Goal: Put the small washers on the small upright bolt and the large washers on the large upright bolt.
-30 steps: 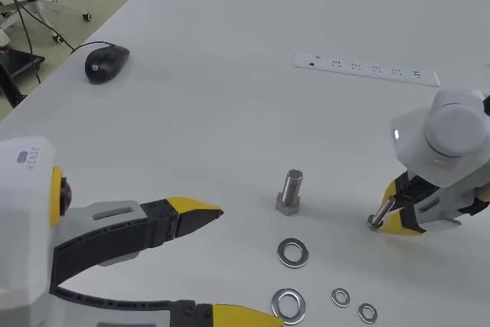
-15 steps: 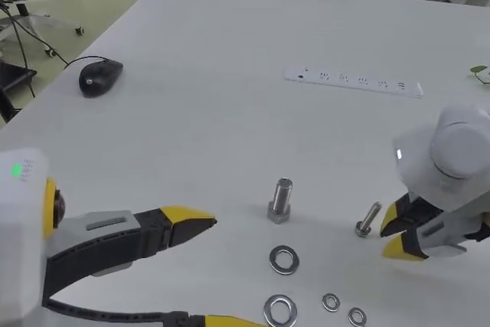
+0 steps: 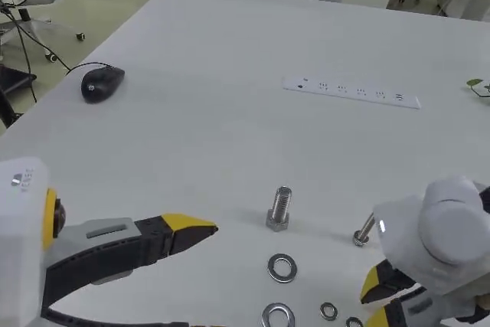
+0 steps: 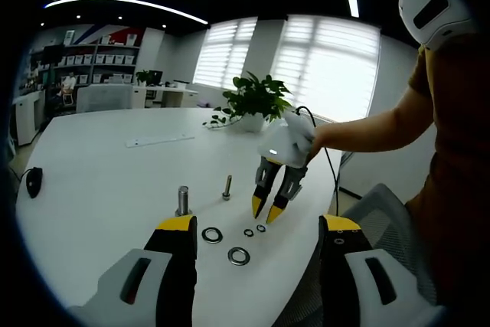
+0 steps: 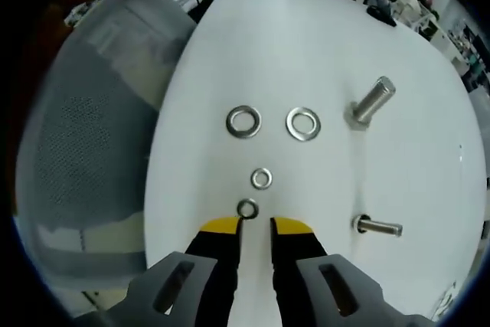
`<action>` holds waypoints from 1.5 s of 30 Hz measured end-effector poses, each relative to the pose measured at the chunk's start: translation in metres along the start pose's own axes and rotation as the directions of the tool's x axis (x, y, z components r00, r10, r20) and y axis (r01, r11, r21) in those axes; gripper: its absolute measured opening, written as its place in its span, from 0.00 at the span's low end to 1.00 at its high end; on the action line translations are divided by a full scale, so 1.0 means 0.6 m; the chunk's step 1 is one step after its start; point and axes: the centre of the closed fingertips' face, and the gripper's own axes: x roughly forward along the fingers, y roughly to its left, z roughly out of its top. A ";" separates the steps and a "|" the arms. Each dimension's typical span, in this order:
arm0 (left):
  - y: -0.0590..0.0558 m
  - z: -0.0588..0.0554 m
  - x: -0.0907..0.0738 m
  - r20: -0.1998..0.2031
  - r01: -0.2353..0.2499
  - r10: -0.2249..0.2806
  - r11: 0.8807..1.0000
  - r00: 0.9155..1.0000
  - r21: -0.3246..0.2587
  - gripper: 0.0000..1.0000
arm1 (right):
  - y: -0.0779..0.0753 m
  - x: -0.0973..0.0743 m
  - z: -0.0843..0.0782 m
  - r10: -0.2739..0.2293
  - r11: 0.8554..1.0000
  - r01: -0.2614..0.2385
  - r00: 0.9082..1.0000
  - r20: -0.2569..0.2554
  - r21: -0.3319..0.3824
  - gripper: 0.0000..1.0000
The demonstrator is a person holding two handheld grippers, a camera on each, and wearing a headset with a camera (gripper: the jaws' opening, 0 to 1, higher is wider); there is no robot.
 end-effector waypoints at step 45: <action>0.007 -0.009 0.000 0.008 -0.013 0.013 1.000 1.000 -0.023 0.64 | 0.004 0.016 0.011 -0.034 0.996 0.033 0.999 -0.005 -0.086 0.12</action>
